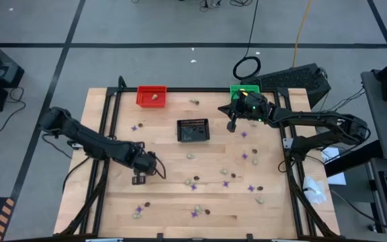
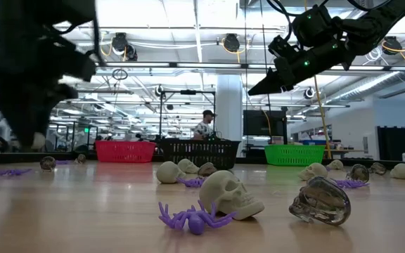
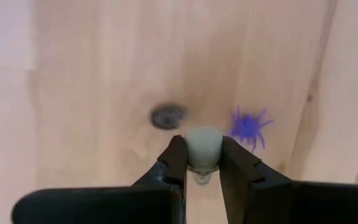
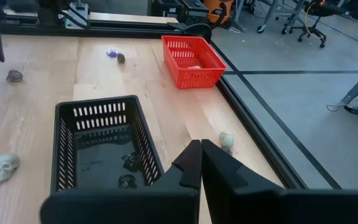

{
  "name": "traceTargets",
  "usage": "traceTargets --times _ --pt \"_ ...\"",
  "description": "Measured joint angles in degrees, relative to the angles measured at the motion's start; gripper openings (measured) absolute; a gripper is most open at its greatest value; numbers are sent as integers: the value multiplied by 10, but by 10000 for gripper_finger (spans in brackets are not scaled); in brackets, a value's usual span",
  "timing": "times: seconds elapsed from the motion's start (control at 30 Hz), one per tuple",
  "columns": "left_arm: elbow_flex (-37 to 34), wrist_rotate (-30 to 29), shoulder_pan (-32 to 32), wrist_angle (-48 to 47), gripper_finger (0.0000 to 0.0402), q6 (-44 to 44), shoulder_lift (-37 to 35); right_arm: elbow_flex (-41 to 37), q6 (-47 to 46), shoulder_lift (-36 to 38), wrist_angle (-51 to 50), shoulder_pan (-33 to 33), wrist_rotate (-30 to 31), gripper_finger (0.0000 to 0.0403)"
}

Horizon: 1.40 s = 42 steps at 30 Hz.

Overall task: Sort Halloween decoration
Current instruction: Put the white skull toy into the orange bin

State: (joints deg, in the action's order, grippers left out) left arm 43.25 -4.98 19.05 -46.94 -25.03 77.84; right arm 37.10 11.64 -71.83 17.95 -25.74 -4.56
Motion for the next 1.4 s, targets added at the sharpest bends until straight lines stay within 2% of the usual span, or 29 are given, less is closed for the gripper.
traceTargets --times 0.2,0.43,0.63,0.9,1.1,1.4 --pt "54 -43 -83 -40 49 23 -32 0 0 0 0 0 0 2" --pt "147 -56 -242 -75 49 139 -35 0 2 0 -2 0 0 2" --pt "213 -58 -393 -92 49 251 -13 0 2 0 -2 0 0 2" --pt "245 -45 -554 -71 49 340 51 0 3 0 -2 0 0 2" --pt "257 -25 -633 -18 49 380 124 0 7 0 -2 0 0 2" --pt "278 -12 -689 30 49 393 231 0 13 0 -3 0 0 2"
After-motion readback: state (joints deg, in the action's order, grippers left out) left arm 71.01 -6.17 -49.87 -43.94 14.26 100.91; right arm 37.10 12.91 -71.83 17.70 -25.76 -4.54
